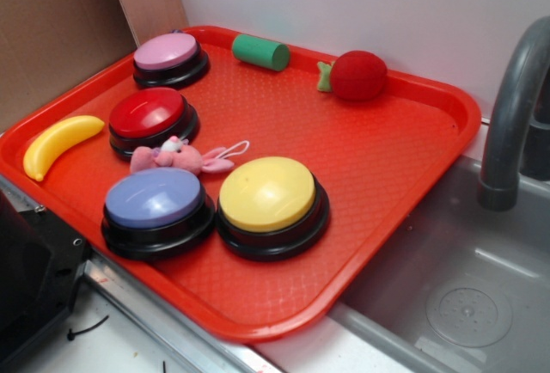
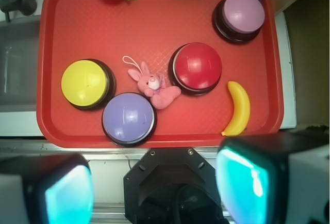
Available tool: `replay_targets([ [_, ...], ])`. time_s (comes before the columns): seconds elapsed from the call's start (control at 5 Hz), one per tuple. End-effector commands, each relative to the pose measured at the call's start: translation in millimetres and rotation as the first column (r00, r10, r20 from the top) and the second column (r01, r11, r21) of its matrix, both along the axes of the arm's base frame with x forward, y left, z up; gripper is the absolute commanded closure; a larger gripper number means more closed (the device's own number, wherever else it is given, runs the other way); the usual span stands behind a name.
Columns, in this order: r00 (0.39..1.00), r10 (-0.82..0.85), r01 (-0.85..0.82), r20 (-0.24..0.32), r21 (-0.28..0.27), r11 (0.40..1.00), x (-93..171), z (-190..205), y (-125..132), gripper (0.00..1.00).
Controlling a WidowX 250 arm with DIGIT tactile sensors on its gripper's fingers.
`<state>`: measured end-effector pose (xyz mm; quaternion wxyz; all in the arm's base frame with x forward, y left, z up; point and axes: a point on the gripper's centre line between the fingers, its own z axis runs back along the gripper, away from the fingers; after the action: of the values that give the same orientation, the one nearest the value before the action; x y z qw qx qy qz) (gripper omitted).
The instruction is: Push the pink button.
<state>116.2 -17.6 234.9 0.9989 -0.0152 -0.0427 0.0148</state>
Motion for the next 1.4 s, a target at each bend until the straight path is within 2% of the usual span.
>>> replay_targets([
  [0.0, 1.0, 0.0, 0.0, 0.0, 0.0, 1.0, 0.0, 0.0, 0.0, 0.0],
  [0.2, 0.985, 0.165, -0.162, -0.054, 0.041, 0.986, 42.8, -27.3, 36.8, 0.0],
  [0.4, 0.965, 0.261, -0.26, -0.008, 0.056, 0.964, 77.1, -42.4, 76.0, 0.0],
  [0.6, 0.938, 0.345, -0.346, 0.025, 0.079, 0.935, 96.2, -64.4, 101.6, 0.0],
  [0.8, 0.916, 0.392, -0.399, 0.085, 0.094, 0.912, 119.4, -89.5, 117.8, 0.0],
  [1.0, 0.935, 0.334, -0.346, 0.119, 0.101, 0.933, 144.0, -110.5, 130.7, 0.0],
  [1.2, 0.94, 0.323, -0.336, 0.114, 0.128, 0.933, 162.2, -130.1, 136.6, 0.0],
])
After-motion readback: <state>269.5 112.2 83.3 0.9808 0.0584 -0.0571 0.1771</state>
